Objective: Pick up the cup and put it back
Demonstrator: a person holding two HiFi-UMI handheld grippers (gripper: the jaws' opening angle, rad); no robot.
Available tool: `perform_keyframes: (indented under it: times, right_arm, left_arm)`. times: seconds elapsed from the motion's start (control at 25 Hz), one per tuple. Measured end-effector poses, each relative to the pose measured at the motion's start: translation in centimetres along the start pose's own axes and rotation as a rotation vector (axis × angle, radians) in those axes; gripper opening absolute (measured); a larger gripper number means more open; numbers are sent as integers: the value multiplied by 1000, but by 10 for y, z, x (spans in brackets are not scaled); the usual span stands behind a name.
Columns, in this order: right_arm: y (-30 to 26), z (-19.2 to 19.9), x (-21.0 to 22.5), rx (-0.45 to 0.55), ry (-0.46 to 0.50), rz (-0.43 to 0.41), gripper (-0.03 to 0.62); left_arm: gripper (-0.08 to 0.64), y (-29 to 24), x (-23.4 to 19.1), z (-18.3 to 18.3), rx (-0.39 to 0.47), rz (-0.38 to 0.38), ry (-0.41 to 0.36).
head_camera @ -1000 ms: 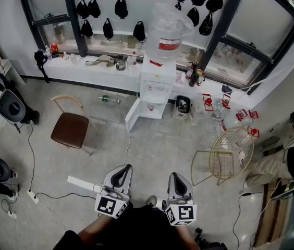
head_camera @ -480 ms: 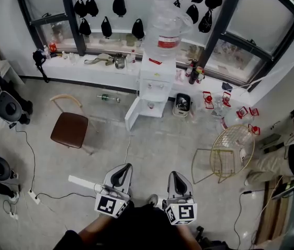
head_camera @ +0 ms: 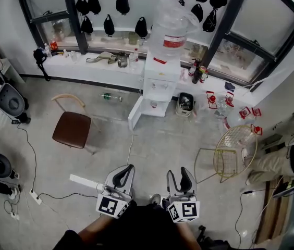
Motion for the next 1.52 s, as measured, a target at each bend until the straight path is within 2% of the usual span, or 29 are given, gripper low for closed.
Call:
perform_keyframes:
  times: [0.28,0.52,0.76,1.04,1.16,1.28,1.52]
  right_arm:
    - [-26,12,-13,-32,7,34,178]
    - [-62,20,4,-54,-7,29,178]
    - [-125,18,52,-80,23,-33,178]
    - [-206,22,130,-126,70,-112,178]
    - [-240,28,155,-138,69,-135,178]
    - [-272,40,171,-157,76,-153,178]
    - [-346,86,194,-166,93,-164,179]
  left_arm:
    - [6,0,-35,9,-8,18,16]
    - [6,-30,-47,22,-27,20,31]
    - [6,-100,-49,27,19,-11,35]
    - [6,-190,-55,47,-70,-125,21]
    - [6,-219,-60,54,-58,-155,14]
    - [6,-243,-69,64,-5,-168,4]
    - [7,-286,-103,129,-71,-178,45]
Point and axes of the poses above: the fingertips, and each gripper's own axes: y backward along the fingers, x to its right, z out of its underside, the point moved 5 cm from there along y, backward along the fingers, and after that the axes turned 4 degrees about -y, right-handed, at the moved point
